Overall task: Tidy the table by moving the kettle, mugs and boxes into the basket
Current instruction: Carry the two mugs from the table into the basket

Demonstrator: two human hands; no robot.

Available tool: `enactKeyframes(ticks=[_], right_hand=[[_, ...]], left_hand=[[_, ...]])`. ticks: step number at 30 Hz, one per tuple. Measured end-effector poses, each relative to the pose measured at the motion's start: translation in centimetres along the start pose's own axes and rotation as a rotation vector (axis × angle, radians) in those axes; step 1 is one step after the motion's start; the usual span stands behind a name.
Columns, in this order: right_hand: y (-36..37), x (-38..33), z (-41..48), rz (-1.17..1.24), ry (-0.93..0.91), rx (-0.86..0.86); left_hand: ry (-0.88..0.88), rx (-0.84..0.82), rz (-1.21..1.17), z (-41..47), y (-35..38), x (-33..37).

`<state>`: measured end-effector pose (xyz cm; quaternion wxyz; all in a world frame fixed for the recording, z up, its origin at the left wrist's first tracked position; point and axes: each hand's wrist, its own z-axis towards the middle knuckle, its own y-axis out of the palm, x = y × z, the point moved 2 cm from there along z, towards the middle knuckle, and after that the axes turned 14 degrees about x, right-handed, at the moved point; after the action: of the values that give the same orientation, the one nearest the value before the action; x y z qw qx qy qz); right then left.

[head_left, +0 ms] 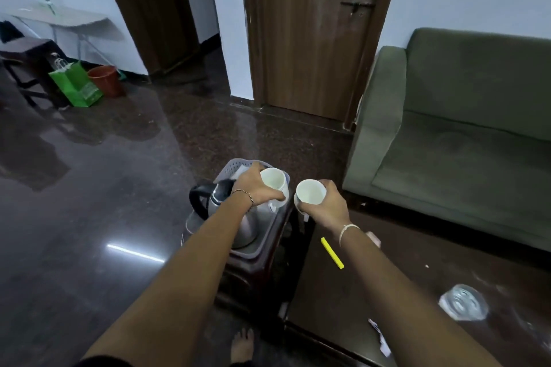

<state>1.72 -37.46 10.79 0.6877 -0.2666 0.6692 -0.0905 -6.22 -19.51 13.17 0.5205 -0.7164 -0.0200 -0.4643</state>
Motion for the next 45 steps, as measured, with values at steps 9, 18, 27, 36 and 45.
enactKeyframes(ticks=[9,18,27,36,45], right_hand=[[12.0,-1.8,7.3,-0.115,0.069,0.016],[21.3,0.4,14.2,-0.254,0.001,-0.242],[26.2,6.1,15.2,-0.419,0.052,-0.402],[27.7,7.8,14.4,-0.47,0.045,-0.435],[27.2,8.1,14.0,-0.46,0.075,-0.428]], left_hand=[[0.041,-0.066,0.072,14.4,-1.6,-5.6],[0.119,-0.174,0.249,23.0,2.7,-12.4],[0.208,-0.426,0.392,24.8,8.9,-18.2],[0.323,-0.576,0.514,25.1,11.1,-19.6],[0.337,-0.664,0.569,25.3,11.5,-19.6]])
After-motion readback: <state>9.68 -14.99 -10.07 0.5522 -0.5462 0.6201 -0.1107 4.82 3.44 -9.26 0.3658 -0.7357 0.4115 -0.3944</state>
